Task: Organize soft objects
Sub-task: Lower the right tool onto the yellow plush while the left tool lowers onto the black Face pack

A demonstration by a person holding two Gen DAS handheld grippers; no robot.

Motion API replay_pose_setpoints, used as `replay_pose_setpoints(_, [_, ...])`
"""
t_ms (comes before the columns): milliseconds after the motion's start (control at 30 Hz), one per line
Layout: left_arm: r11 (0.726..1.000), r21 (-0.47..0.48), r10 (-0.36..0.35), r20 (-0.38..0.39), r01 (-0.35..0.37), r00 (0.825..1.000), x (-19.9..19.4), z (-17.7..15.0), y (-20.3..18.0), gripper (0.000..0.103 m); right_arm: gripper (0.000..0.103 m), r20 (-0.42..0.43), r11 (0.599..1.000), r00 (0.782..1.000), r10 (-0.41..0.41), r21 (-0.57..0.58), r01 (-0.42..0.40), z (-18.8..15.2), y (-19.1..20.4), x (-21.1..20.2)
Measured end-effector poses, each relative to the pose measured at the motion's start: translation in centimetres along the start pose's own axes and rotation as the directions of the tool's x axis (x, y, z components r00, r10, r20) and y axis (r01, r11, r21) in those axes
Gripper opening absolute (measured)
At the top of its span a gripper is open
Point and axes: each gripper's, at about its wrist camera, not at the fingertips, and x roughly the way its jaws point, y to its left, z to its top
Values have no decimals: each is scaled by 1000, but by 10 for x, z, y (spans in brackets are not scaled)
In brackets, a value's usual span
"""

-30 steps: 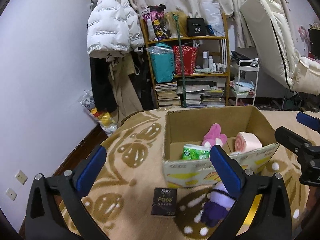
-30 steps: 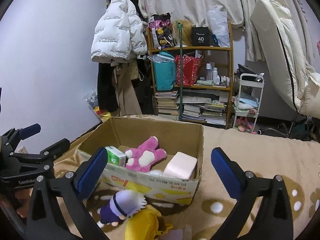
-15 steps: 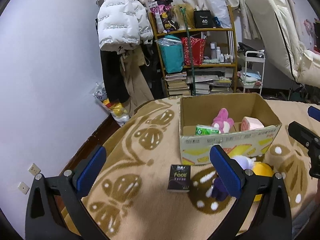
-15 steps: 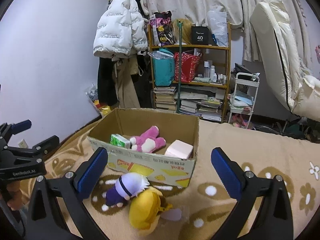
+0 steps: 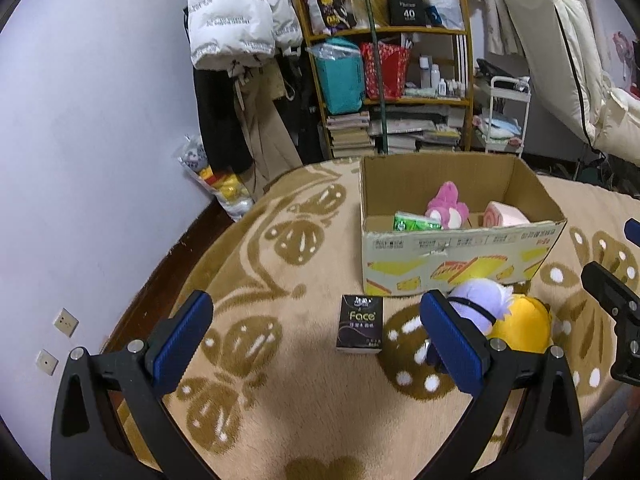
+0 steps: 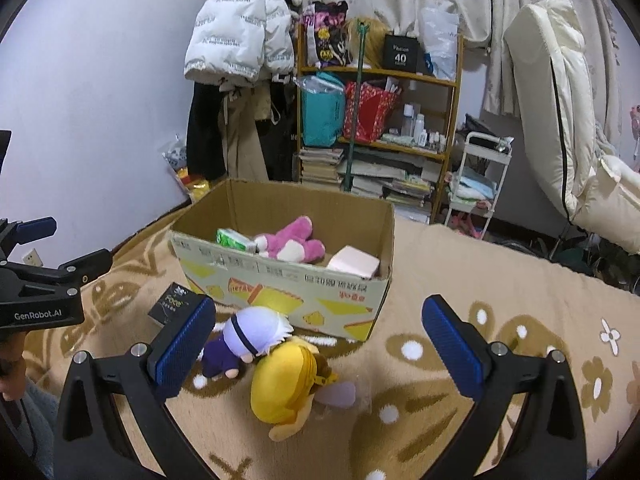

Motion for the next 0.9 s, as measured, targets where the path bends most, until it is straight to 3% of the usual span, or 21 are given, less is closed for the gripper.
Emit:
replay_pose_setpoints(400, [1000, 30, -4, -129, 8, 992, 43, -5, -7, 102, 103, -140, 996, 989, 49, 75, -39, -9, -11, 39])
replay_pose_setpoints(533, [998, 43, 44, -144, -39, 989, 54, -7, -9, 102, 103, -186, 995, 980, 64, 89, -48, -14, -11, 52])
replay_pose_setpoints(900, [999, 34, 9, -221, -2, 975, 88, -6, -11, 102, 103, -252, 995, 964, 80, 75, -63, -19, -3, 75])
